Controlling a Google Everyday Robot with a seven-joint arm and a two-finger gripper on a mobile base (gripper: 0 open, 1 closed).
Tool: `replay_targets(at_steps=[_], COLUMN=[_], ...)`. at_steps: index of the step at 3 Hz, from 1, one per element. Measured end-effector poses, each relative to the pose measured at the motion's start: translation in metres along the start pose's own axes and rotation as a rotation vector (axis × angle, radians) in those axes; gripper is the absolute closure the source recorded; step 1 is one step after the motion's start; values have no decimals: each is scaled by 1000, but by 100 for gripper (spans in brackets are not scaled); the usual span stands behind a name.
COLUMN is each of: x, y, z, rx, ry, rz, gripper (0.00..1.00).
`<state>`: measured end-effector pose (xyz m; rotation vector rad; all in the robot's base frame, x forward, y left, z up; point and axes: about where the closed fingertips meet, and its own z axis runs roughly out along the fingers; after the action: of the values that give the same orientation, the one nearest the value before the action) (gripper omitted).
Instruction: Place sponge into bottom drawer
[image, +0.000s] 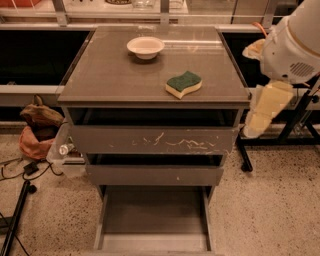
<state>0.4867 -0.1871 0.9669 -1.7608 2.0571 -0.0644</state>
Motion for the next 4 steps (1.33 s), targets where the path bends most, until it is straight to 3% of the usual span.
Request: replay_targets(at_steps=[2, 4], x=[-51, -69], y=[-74, -133], z=[38, 93], rx=[54, 39], ry=[-151, -156], rz=[-132, -159], gripper=[0, 0])
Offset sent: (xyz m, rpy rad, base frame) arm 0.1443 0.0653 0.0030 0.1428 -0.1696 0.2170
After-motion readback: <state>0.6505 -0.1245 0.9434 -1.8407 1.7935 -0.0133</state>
